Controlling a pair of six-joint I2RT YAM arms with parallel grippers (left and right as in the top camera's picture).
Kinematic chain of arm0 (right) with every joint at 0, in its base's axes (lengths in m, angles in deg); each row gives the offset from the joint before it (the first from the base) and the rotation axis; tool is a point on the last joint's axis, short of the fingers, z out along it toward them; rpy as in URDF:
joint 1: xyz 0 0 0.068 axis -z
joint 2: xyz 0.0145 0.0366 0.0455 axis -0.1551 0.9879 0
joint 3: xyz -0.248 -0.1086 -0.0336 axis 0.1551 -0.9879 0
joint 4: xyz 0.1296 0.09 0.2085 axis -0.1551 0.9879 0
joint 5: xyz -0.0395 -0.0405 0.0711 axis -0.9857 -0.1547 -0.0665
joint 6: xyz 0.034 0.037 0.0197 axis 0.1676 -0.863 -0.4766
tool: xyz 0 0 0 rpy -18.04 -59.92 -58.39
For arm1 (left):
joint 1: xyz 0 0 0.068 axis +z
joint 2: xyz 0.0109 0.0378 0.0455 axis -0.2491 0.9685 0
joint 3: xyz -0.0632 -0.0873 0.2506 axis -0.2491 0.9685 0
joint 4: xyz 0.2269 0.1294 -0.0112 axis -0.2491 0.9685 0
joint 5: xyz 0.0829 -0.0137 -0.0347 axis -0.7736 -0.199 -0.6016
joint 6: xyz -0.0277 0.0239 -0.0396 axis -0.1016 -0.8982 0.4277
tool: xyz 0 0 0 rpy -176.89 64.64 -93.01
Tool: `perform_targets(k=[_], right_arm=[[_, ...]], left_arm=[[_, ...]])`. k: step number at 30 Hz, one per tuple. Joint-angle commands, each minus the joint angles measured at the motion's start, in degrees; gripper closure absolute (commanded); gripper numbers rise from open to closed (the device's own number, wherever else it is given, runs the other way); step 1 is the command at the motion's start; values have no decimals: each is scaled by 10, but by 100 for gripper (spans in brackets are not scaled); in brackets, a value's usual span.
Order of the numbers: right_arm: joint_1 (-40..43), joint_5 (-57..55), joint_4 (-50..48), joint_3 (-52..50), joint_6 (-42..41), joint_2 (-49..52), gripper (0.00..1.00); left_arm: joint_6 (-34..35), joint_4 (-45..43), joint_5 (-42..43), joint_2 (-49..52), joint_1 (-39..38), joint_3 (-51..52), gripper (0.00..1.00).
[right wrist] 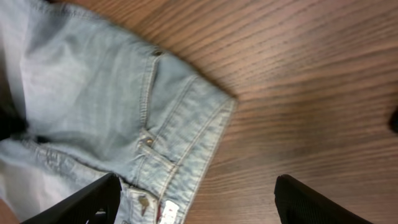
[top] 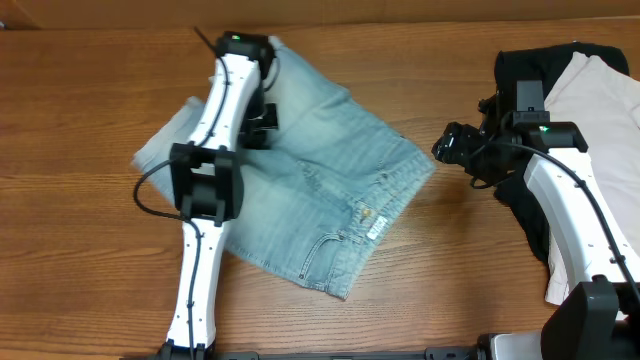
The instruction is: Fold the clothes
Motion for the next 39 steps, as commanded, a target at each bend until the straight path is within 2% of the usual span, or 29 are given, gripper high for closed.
perform_targets(k=[1,10,15,17,18,21,29,39], right_arm=[[-8,0,-19,-14,-9,0,17],[-56,0,-100,-49,-8,32,17],[-70,3,-128,-50,-8,64,16],[-70,2,-133,-50,-8,69,15],[-70,2,-134,-50,-4,69,14],[-70,2,-134,-50,5,69,14],[-75,7,-139,-50,10,69,14],[-101,-7,-170,-51,11,97,14]], left_arm=[[-18,-4,-65,79,52,40,96],[-36,-4,-55,79,95,43,96],[-78,-4,-37,66,101,43,96],[-115,-4,-4,46,102,43,95],[-135,-4,15,35,102,43,78],[-144,-4,30,-4,100,43,0],[-144,-5,-9,-148,102,43,0],[-152,-34,-15,-396,92,41,0]])
